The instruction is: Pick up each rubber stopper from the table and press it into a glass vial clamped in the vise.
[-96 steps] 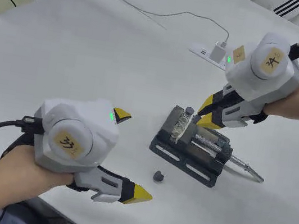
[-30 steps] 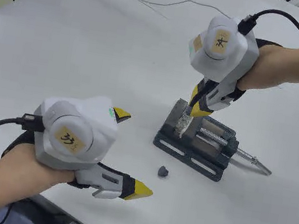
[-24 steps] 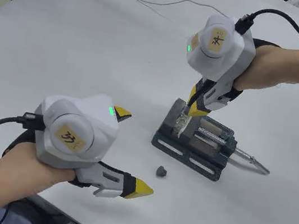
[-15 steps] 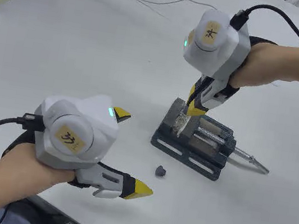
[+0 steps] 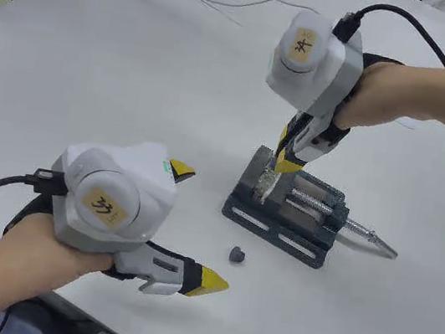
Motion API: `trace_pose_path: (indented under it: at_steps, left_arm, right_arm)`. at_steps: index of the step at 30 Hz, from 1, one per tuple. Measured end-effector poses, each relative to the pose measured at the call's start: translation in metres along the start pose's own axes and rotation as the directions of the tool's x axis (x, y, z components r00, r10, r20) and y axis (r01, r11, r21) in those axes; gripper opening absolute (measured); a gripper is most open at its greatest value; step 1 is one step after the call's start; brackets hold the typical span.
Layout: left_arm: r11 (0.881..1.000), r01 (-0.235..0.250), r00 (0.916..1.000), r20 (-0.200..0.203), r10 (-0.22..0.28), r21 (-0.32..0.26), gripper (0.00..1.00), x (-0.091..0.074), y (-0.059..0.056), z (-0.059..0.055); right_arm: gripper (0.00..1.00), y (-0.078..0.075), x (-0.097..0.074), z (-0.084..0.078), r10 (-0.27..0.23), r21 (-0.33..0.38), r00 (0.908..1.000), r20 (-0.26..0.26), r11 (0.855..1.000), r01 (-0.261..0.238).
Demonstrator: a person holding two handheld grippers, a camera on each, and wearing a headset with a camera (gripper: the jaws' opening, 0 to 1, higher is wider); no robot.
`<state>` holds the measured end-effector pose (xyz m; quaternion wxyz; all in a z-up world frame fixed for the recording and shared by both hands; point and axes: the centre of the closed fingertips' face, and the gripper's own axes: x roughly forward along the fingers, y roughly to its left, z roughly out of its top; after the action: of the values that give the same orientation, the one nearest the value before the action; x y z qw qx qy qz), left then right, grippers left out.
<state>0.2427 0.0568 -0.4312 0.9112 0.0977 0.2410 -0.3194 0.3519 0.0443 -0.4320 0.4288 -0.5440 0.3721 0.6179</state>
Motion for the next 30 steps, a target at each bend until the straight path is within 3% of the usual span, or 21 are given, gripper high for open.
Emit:
trace_pose_path:
  at_steps: [12, 19, 25, 30]
  left_arm:
    - [1.000, 0.001, 1.0000, -0.005, -0.001, -0.007, 0.83, -0.001, 0.002, -0.002]
    - [1.000, 0.007, 0.9999, -0.010, -0.007, -0.004, 0.82, 0.000, 0.002, -0.002]
    - [1.000, 0.011, 0.9999, -0.013, -0.011, -0.004, 0.82, 0.000, 0.002, -0.003]
    - [1.000, 0.010, 0.9998, -0.015, -0.011, -0.005, 0.82, 0.000, 0.003, -0.003]
  right_arm:
    - [0.07, 0.006, -0.003, -0.001, -0.014, -0.055, 0.9998, 0.013, 0.998, 0.015]
    - [0.10, 0.001, -0.002, -0.003, -0.005, -0.070, 0.9999, 0.009, 0.998, 0.006]
    - [0.16, -0.005, -0.011, -0.003, -0.045, -0.093, 0.9989, 0.015, 0.995, 0.046]
    - [0.09, -0.007, -0.016, -0.004, -0.019, -0.068, 0.9983, 0.055, 0.997, 0.023]
